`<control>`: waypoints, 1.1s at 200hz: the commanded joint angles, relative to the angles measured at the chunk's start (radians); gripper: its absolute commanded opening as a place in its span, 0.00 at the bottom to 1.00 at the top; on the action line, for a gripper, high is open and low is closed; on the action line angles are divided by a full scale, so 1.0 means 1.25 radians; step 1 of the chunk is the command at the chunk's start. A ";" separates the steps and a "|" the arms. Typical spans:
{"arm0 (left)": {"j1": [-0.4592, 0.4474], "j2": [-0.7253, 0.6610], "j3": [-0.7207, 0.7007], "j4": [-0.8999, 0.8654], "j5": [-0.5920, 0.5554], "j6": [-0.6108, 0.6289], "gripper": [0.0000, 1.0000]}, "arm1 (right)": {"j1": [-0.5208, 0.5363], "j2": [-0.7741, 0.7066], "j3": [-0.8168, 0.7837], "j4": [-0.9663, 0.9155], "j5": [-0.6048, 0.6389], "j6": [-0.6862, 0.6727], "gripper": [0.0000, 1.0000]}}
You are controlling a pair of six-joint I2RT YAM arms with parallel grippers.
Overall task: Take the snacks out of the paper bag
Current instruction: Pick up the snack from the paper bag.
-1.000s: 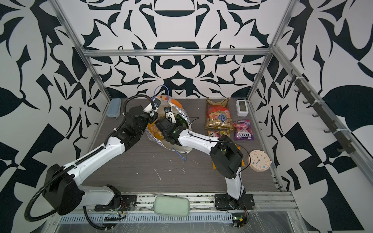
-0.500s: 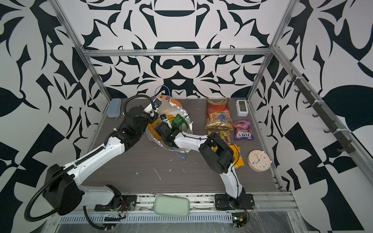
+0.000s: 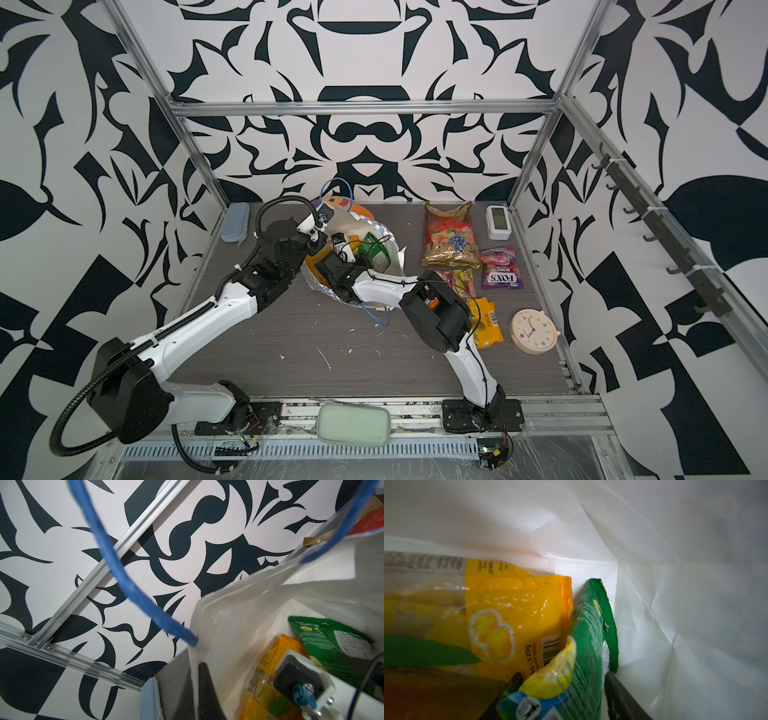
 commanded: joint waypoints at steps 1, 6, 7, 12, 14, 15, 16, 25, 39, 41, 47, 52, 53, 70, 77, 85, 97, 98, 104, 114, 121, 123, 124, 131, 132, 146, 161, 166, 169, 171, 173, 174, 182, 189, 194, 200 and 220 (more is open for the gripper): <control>0.000 -0.040 0.014 0.075 -0.010 0.007 0.00 | -0.021 -0.085 -0.017 0.004 0.064 0.003 0.56; 0.000 -0.040 0.013 0.074 -0.009 0.007 0.00 | -0.022 -0.092 -0.023 0.013 0.064 -0.001 0.55; 0.000 -0.041 0.014 0.075 -0.009 0.007 0.00 | -0.022 -0.093 -0.024 0.015 0.064 -0.004 0.55; 0.000 -0.040 0.014 0.075 -0.011 0.009 0.00 | -0.022 -0.098 -0.028 0.019 0.070 -0.012 0.53; 0.000 -0.040 0.014 0.075 -0.010 0.010 0.00 | -0.022 -0.099 -0.029 0.019 0.071 -0.013 0.53; 0.000 -0.040 0.014 0.075 -0.011 0.010 0.00 | -0.022 -0.100 -0.028 0.019 0.073 -0.014 0.53; 0.000 -0.040 0.014 0.076 -0.010 0.010 0.00 | -0.022 -0.101 -0.028 0.019 0.075 -0.015 0.53; 0.000 -0.041 0.015 0.077 -0.010 0.011 0.00 | -0.022 -0.108 -0.029 0.015 0.085 -0.021 0.52; 0.000 -0.040 0.016 0.078 -0.012 0.013 0.00 | -0.025 -0.128 -0.039 0.018 0.096 -0.028 0.51; 0.000 -0.040 0.016 0.077 -0.012 0.013 0.00 | -0.026 -0.131 -0.041 0.018 0.095 -0.029 0.51; 0.000 -0.040 0.016 0.077 -0.012 0.013 0.00 | -0.027 -0.142 -0.048 0.019 0.093 -0.028 0.51; 0.000 -0.040 0.015 0.077 -0.012 0.013 0.00 | -0.029 -0.151 -0.051 0.019 0.090 -0.025 0.50; 0.000 -0.040 0.015 0.077 -0.012 0.013 0.00 | -0.029 -0.152 -0.053 0.019 0.089 -0.025 0.50; 0.000 -0.041 0.013 0.078 -0.013 0.012 0.00 | -0.041 -0.177 -0.073 0.021 0.062 -0.009 0.49; 0.000 -0.040 0.012 0.078 -0.013 0.010 0.00 | -0.048 -0.179 -0.078 0.021 0.051 0.002 0.49; 0.000 -0.041 0.012 0.079 -0.013 0.010 0.00 | -0.055 -0.177 -0.080 0.015 0.036 0.014 0.49; 0.000 -0.040 0.013 0.080 -0.013 0.010 0.00 | -0.071 -0.172 -0.077 -0.005 -0.001 0.038 0.49; 0.000 -0.040 0.012 0.079 -0.013 0.011 0.00 | -0.072 -0.172 -0.077 -0.006 -0.005 0.039 0.49; 0.000 -0.040 0.012 0.079 -0.013 0.010 0.00 | -0.078 -0.173 -0.080 -0.009 -0.025 0.051 0.49; 0.000 -0.040 0.012 0.078 -0.013 0.011 0.00 | -0.089 -0.179 -0.095 -0.001 -0.065 0.071 0.49; 0.000 -0.040 0.011 0.077 -0.013 0.011 0.00 | -0.096 -0.185 -0.111 0.023 -0.108 0.072 0.50; 0.000 -0.039 0.011 0.078 -0.013 0.011 0.00 | -0.097 -0.185 -0.115 0.027 -0.118 0.072 0.51; 0.000 -0.040 0.011 0.078 -0.013 0.012 0.00 | -0.098 -0.185 -0.117 0.029 -0.120 0.073 0.51; 0.000 -0.040 0.010 0.078 -0.014 0.013 0.00 | -0.104 -0.185 -0.122 0.033 -0.145 0.084 0.52; 0.000 -0.040 0.010 0.078 -0.014 0.012 0.00 | -0.105 -0.185 -0.123 0.033 -0.149 0.086 0.53; 0.000 -0.040 0.010 0.077 -0.015 0.015 0.00 | -0.121 -0.173 -0.112 0.005 -0.171 0.122 0.54; 0.000 -0.040 0.010 0.077 -0.016 0.014 0.00 | -0.141 -0.157 -0.104 -0.019 -0.185 0.142 0.55; 0.000 -0.040 0.007 0.077 -0.017 0.013 0.00 | -0.145 -0.151 -0.103 -0.022 -0.190 0.145 0.55; 0.000 -0.040 0.007 0.077 -0.016 0.012 0.00 | -0.147 -0.149 -0.103 -0.022 -0.193 0.145 0.55; 0.000 -0.040 0.007 0.078 -0.015 0.012 0.00 | -0.149 -0.147 -0.102 -0.022 -0.195 0.145 0.55; 0.000 -0.040 0.006 0.078 -0.016 0.012 0.00 | -0.150 -0.145 -0.100 -0.023 -0.195 0.144 0.55; 0.000 -0.040 0.006 0.078 -0.015 0.012 0.00 | -0.150 -0.144 -0.099 -0.024 -0.196 0.144 0.56; 0.000 -0.040 0.005 0.079 -0.015 0.012 0.00 | -0.152 -0.138 -0.093 -0.033 -0.187 0.148 0.56; 0.000 -0.040 0.005 0.079 -0.015 0.012 0.00 | -0.153 -0.135 -0.092 -0.032 -0.183 0.147 0.56; 0.000 -0.040 0.005 0.080 -0.016 0.013 0.00 | -0.153 -0.134 -0.093 -0.028 -0.183 0.145 0.56; 0.000 -0.040 0.005 0.080 -0.016 0.012 0.00 | -0.153 -0.133 -0.094 -0.021 -0.186 0.144 0.54; 0.000 -0.040 0.006 0.082 -0.013 0.012 0.00 | -0.152 -0.125 -0.087 -0.008 -0.198 0.139 0.42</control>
